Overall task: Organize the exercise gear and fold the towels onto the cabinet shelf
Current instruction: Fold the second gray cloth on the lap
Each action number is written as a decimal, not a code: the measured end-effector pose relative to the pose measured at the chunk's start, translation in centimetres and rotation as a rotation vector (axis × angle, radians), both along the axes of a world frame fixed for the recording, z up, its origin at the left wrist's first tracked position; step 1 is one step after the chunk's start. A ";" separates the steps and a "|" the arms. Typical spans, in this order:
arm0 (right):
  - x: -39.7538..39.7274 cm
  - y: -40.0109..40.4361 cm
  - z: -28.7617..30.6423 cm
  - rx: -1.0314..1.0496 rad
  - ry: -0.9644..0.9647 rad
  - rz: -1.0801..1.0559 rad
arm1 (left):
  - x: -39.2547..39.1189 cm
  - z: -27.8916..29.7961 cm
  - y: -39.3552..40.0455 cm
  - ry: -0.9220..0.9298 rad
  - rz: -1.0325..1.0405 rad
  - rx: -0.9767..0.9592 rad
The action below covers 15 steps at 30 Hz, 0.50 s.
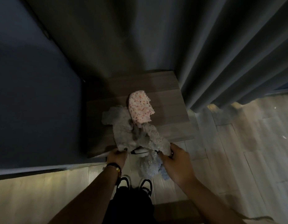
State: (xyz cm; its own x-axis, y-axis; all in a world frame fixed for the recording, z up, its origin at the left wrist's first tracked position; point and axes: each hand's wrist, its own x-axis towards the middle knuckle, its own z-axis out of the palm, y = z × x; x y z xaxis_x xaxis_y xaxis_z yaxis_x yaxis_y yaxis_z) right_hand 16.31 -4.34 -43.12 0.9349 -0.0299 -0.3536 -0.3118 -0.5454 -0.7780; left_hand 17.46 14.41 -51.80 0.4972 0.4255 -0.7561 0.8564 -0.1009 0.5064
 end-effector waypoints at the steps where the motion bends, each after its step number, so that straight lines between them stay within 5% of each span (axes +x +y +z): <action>1: 0.0 -0.4 0.5 -0.012 0.005 0.015 | 0.1 0.3 0.2 -0.065 0.049 -0.025; 10: 3.0 -1.8 8.8 -0.012 -0.138 0.149 | 3.0 14.6 0.9 -0.528 0.401 -0.271; 15: 4.1 -0.7 13.5 -0.076 -0.368 0.229 | 1.3 22.7 0.6 -0.773 0.312 -0.164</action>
